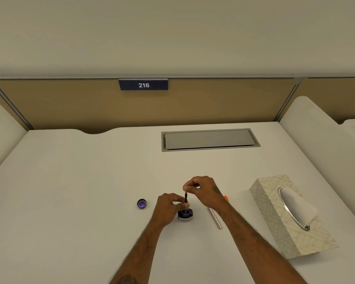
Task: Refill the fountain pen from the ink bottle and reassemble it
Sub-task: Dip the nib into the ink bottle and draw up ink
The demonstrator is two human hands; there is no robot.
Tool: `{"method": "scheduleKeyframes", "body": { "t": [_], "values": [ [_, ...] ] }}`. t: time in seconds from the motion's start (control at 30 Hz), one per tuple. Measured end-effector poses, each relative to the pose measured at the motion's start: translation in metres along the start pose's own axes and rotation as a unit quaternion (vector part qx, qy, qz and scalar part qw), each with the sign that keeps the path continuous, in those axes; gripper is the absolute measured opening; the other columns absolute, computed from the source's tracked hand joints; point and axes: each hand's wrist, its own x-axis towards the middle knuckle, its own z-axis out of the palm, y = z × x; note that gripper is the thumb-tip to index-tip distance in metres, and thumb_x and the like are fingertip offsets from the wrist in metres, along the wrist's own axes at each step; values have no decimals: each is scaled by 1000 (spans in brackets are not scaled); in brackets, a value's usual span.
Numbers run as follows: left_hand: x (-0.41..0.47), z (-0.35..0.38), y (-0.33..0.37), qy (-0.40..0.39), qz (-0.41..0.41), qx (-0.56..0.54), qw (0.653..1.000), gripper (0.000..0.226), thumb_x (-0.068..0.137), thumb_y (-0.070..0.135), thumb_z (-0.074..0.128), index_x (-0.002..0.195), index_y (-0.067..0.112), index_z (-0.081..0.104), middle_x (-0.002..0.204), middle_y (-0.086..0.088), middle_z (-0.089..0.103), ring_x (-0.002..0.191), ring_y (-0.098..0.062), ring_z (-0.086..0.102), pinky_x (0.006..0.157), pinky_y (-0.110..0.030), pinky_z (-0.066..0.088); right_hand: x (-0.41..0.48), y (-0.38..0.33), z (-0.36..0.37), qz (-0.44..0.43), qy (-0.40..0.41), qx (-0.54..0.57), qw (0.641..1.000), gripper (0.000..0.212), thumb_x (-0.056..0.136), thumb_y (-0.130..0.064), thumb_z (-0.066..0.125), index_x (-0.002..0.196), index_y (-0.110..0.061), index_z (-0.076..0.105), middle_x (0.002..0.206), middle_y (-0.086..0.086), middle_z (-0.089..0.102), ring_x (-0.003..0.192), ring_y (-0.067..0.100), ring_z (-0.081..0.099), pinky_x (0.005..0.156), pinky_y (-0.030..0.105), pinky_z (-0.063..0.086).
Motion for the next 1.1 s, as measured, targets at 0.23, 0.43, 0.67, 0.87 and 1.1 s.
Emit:
{"method": "scheduleKeyframes", "body": {
  "t": [0.23, 0.43, 0.67, 0.87, 1.1],
  "values": [
    [-1, -3, 3, 3, 4, -9, 1000, 18, 78, 30, 78, 92, 18, 79, 95, 6, 75, 88, -5, 66, 76, -13, 42, -2, -3, -3, 0, -4, 28, 1000, 12, 88, -17, 69, 95, -9, 74, 91, 1, 73, 89, 17, 68, 85, 26, 54],
    [-3, -5, 5, -4, 3, -28, 1000, 16, 78, 32, 78, 90, 21, 79, 95, 7, 76, 92, -5, 67, 77, -15, 41, -4, -5, -6, -5, -3, 48, 999, 7, 87, -17, 70, 90, -14, 75, 80, -7, 72, 76, 11, 70, 79, 25, 56],
    [-5, -7, 11, -12, 2, -35, 999, 15, 80, 28, 77, 91, 19, 79, 92, 9, 76, 85, 8, 66, 75, -5, 43, -4, -6, -8, -6, 2, 72, 997, 10, 87, -15, 69, 95, -12, 75, 82, -5, 72, 79, 15, 70, 83, 29, 57],
    [-5, -7, 13, -12, 3, -40, 999, 14, 80, 25, 77, 91, 17, 79, 86, 10, 75, 79, 12, 66, 73, -2, 43, -4, -7, -8, -3, 2, 67, 998, 13, 88, -16, 68, 98, -11, 75, 82, -6, 72, 79, 13, 70, 75, 20, 53],
    [-5, -8, 15, -9, 8, -40, 999, 15, 80, 25, 77, 91, 16, 79, 85, 11, 75, 79, 10, 67, 73, -1, 43, -6, -12, -10, 0, 1, 64, 998, 14, 89, -17, 67, 100, -11, 74, 84, -5, 72, 80, 12, 69, 73, 17, 50]
  ]
}}
